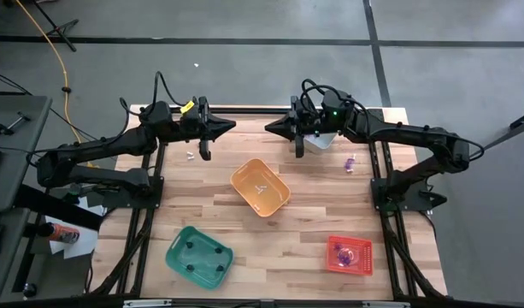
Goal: Sort Halloween decoration
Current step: Put the purple spider toy into the orange bin
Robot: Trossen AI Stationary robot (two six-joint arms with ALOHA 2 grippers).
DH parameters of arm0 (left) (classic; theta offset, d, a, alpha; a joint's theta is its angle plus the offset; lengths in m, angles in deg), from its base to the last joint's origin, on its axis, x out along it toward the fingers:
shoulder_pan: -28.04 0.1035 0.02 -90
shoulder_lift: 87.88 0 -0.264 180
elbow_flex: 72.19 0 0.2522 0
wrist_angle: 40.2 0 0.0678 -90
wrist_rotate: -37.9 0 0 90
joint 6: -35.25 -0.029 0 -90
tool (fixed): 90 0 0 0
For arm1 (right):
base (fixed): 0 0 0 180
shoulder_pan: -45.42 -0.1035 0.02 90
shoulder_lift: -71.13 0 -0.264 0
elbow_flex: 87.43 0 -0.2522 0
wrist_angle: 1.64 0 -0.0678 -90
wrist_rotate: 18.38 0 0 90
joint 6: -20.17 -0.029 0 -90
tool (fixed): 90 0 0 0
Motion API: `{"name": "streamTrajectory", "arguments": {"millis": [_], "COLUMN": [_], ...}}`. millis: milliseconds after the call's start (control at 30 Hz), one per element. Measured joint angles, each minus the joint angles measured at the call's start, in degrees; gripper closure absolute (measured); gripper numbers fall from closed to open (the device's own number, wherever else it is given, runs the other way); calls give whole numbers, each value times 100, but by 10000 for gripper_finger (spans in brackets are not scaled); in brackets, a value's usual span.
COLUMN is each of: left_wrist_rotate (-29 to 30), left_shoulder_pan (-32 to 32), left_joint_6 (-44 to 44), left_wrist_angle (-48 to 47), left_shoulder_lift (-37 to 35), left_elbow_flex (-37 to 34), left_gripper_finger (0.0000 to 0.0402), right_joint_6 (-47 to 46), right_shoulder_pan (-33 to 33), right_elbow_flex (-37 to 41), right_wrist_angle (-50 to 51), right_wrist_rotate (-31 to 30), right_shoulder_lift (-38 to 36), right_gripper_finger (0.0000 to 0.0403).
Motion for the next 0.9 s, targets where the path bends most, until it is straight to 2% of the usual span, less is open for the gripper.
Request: {"name": "streamTrajectory", "arguments": {"millis": [233,300,400,500,667,767,900], "left_wrist_rotate": [91,483,1519,2136,1951,1912,1897], "left_shoulder_pan": [5,5,106,521,1660,2159,2516], "left_joint_6": [33,273,679,947,1354,1483,1865], "left_wrist_angle": [0,-14,-351,-1262,-3662,-4635,-5372], "left_shoulder_lift": [0,0,0,3,290,634,1263], "left_elbow_flex": [0,0,2,27,269,273,273], "left_gripper_finger": [401,400,394,380,340,310,270], "right_joint_6": [-3,-75,-107,-120,-215,-216,-240], "right_shoulder_pan": [0,0,0,0,0,4,4], "right_elbow_flex": [0,0,0,0,0,0,0], "right_wrist_angle": [0,0,45,50,164,164,171], "right_wrist_rotate": [-2,-35,-127,-133,-136,-136,-138], "right_shoulder_lift": [0,0,0,0,1,51,186], "right_gripper_finger": [403,403,403,403,403,403,403]}}
